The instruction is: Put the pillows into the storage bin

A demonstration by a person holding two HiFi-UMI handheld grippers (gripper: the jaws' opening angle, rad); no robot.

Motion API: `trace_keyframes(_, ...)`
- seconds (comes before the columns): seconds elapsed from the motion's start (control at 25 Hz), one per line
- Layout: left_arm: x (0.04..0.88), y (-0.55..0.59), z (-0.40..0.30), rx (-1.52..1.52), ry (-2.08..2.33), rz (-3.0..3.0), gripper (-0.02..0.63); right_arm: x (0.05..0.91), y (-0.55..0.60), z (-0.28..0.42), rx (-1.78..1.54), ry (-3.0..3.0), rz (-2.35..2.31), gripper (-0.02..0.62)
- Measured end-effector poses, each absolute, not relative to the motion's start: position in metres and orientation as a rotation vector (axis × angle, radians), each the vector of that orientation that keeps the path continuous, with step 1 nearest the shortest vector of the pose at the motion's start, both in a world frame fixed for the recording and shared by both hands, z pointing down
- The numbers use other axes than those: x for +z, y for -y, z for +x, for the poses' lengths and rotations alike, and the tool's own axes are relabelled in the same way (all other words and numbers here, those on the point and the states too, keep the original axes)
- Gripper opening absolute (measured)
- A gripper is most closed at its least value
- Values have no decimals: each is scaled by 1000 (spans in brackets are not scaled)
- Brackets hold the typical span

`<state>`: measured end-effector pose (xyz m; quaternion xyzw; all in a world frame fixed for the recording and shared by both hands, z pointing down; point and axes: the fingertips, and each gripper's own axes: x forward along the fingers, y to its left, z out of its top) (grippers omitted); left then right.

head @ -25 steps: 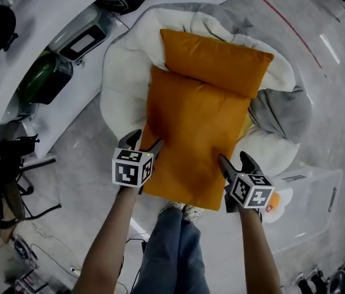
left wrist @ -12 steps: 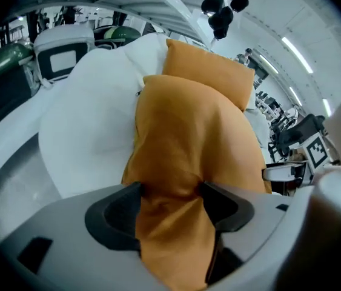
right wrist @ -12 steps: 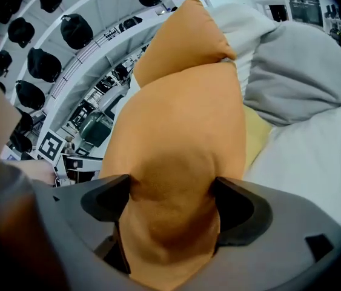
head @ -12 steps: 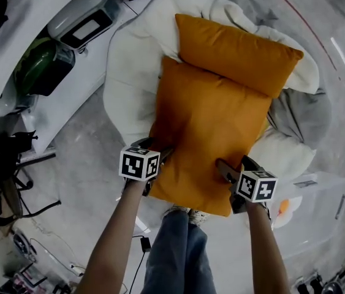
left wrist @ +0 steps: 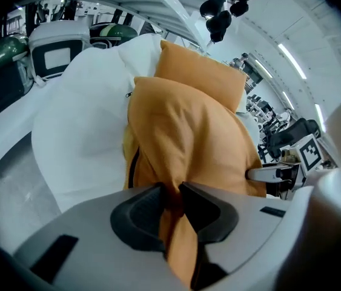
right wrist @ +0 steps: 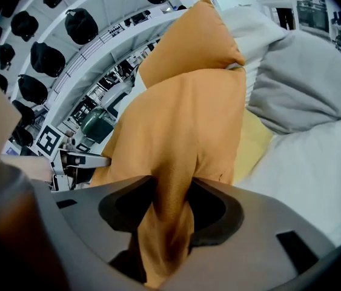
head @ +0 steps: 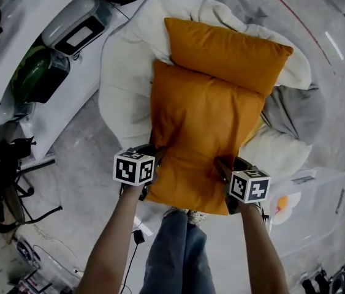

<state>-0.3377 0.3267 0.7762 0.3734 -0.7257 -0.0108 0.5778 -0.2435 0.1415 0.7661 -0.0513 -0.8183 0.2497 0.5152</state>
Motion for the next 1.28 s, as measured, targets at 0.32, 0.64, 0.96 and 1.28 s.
trace_keyframes(0.32,712,-322,-323,-23,1762,883,64,701,-134,-233,614,2098,-17,57)
trace_keyframes(0.64,632,-312,-293,33,1778,940,51,632,-128,-188,693,2151,108,23)
trace_keyframes(0.96,553,-262,-269,72,1802,1073,48,554,-91,-142,748,2244,275,20)
trace_keyframes(1.28,506,-149,-246,194,1744,1336,48,508,-11,-81,811,2306,577,21)
